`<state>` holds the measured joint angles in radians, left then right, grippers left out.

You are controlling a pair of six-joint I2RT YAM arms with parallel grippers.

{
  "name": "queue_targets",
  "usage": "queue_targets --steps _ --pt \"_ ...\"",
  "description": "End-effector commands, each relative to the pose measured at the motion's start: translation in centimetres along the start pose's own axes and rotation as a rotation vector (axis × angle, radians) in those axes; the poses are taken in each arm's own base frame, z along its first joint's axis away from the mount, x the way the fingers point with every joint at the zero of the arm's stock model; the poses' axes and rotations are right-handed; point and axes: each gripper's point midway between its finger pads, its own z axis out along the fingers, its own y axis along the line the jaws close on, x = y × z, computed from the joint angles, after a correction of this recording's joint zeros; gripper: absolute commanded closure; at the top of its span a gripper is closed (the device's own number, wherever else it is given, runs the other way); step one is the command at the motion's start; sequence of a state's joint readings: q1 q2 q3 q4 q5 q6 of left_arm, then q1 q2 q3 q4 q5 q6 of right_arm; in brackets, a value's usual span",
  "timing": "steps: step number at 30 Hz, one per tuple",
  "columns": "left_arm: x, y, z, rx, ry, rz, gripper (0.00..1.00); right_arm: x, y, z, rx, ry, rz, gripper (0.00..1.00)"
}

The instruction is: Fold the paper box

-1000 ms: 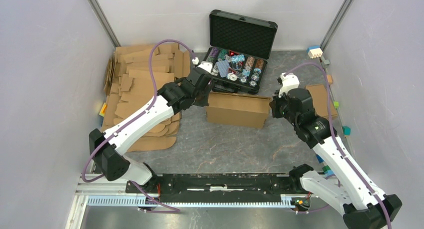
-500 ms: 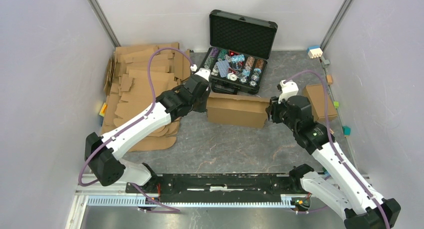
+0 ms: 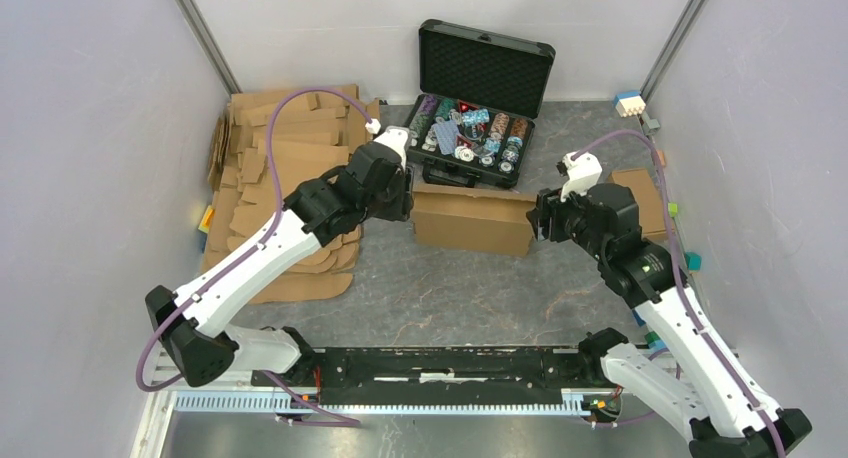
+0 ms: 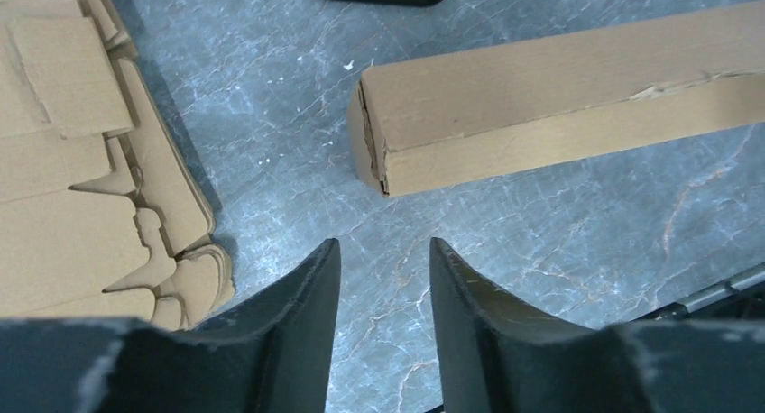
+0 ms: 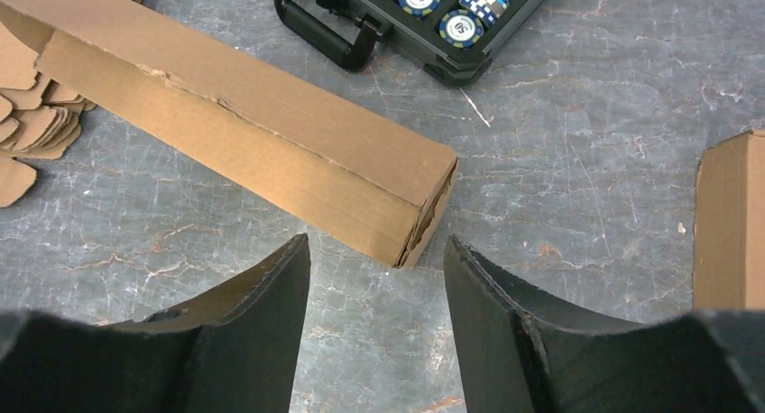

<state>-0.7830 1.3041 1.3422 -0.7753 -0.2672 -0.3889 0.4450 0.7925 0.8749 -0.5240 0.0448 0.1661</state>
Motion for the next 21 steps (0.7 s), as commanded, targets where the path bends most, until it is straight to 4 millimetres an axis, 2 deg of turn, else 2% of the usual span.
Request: queue_targets --steps 1,2,3,4,6,9,13,16,18,21 --pt "-2.8 -1.3 -2.3 0.082 -0.081 -0.023 0.63 -3.2 0.3 -1.7 -0.015 -0.103 -0.017 0.42" --pt "-3.4 -1.8 -2.6 0.107 -0.102 -0.026 0.79 -3.7 0.4 -1.8 -0.017 -0.122 -0.014 0.53" --pt "-4.1 -2.3 -2.8 0.134 -0.126 -0.029 0.92 -4.4 0.5 -1.9 -0.025 -0.148 -0.012 0.69" --pt "-4.6 -2.8 -3.1 0.161 -0.143 -0.030 0.98 -4.9 0.8 -2.1 -0.037 -0.168 -0.009 0.79" --pt "-5.8 -3.6 -3.1 0.195 -0.172 -0.026 0.98 -6.2 1.1 -2.2 -0.051 -0.202 0.002 1.00" --pt "-7.1 -4.3 -2.3 0.199 -0.199 -0.016 0.98 -7.2 1.4 -1.6 -0.060 -0.225 0.005 1.00" --pt "-7.8 -4.3 -0.7 0.170 -0.229 -0.006 0.98 -6.9 1.5 0.5 -0.060 -0.218 0.015 1.00" --pt "-7.3 -3.3 1.0 0.116 -0.240 0.000 0.98 -5.8 0.7 2.0 -0.018 -0.216 0.028 1.00" --pt "-6.3 -2.4 2.5 0.074 -0.217 -0.005 0.98 -4.4 0.0 2.8 0.019 -0.198 0.030 1.00" --pt "-3.7 -2.1 4.2 0.068 -0.142 -0.007 0.98 -1.7 -0.8 3.6 0.056 -0.148 0.029 1.00"
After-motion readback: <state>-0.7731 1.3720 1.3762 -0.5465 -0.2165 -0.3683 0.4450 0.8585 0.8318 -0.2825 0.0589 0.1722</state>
